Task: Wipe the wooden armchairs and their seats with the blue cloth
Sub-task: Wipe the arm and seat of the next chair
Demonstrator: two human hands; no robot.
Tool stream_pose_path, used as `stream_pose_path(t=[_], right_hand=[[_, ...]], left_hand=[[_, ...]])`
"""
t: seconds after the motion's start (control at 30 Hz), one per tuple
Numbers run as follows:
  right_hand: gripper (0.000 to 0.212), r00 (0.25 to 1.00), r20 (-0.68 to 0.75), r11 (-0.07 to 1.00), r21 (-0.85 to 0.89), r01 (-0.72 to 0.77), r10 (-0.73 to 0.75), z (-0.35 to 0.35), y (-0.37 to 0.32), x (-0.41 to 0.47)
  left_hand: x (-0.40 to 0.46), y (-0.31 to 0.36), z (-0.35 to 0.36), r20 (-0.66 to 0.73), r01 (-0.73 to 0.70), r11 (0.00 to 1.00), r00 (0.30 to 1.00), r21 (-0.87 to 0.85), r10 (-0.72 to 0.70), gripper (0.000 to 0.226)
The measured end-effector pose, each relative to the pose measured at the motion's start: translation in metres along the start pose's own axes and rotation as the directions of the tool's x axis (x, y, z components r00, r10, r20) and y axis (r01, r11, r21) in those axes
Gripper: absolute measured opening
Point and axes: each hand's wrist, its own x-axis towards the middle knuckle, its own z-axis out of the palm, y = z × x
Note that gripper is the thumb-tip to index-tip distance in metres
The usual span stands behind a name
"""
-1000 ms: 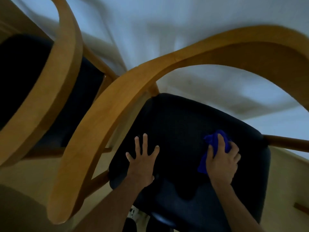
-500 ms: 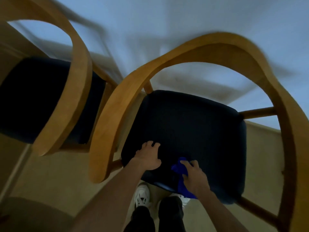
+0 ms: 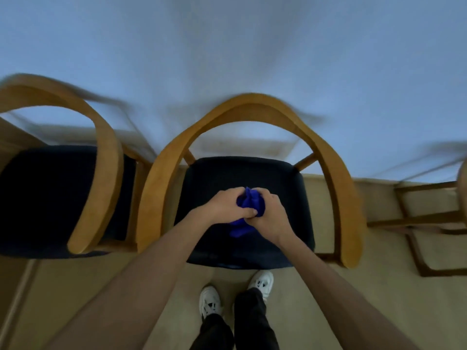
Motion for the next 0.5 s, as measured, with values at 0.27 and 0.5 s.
stream_pose_path(t=[0.27,0.5], right_hand=[[0.067,0.994,-0.069,0.979,0.178,0.1,-0.089,-0.043,-0.062,-0.058],[0.057,0.993,-0.057,0.954,0.277,0.117,-0.105,-0.062,-0.096,-0.097]], left_hand=[[-0.065,0.066,-0.05,0.003,-0.077,0.982,0.997,0.171,0.078,0.029],[-0.124,0.106,-0.073,0.053,-0.1,0.935,0.995,0.341,0.087,0.025]])
